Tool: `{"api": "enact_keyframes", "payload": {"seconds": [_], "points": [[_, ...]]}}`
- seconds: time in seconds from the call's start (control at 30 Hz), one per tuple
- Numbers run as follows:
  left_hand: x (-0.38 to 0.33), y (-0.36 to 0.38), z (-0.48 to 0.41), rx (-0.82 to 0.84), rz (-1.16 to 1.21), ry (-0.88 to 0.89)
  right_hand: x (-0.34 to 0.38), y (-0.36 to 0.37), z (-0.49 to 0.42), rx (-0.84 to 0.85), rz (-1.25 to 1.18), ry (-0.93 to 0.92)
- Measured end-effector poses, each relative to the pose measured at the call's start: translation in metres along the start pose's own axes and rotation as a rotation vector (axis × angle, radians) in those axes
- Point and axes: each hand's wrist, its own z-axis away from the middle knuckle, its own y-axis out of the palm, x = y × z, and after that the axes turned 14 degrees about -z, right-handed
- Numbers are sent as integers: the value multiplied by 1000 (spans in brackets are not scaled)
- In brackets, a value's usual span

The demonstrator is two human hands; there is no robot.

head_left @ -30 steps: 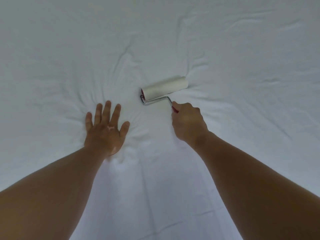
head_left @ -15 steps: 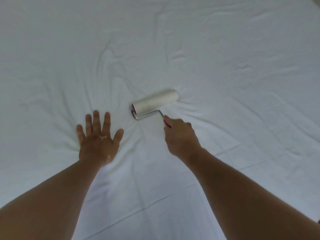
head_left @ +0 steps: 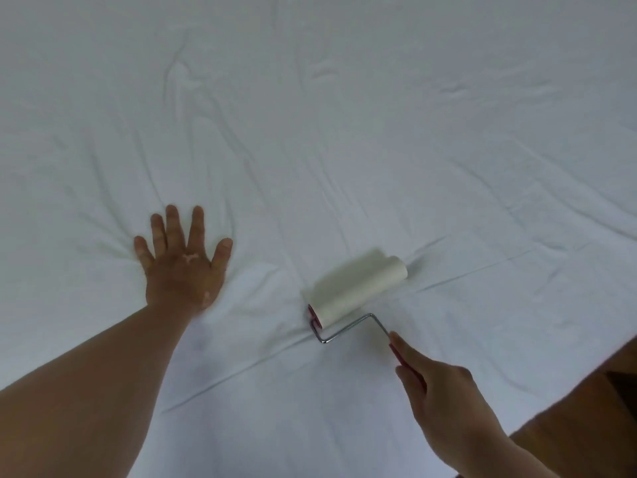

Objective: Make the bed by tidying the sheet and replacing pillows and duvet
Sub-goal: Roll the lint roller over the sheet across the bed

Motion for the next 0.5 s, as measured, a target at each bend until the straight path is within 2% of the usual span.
{"api": "enact_keyframes", "payload": {"seconds": [0.07,0.17,0.23,0.37,0.5], "points": [[-11,5,23,-24,0,9,8,-8,13,-13,-7,-25],[-21,12,42,-28,-32,13,35,-17,-14,-199,-70,-186],[-23,15,49,-31,-52,19,56,-16,-54,-272,-79,-210],[-20,21,66,-88,-75,54,50,9,-86,-173,-67,-137],[-16,26,77,-92,-76,76,-28,23,-4,-107,-89,-70]]}}
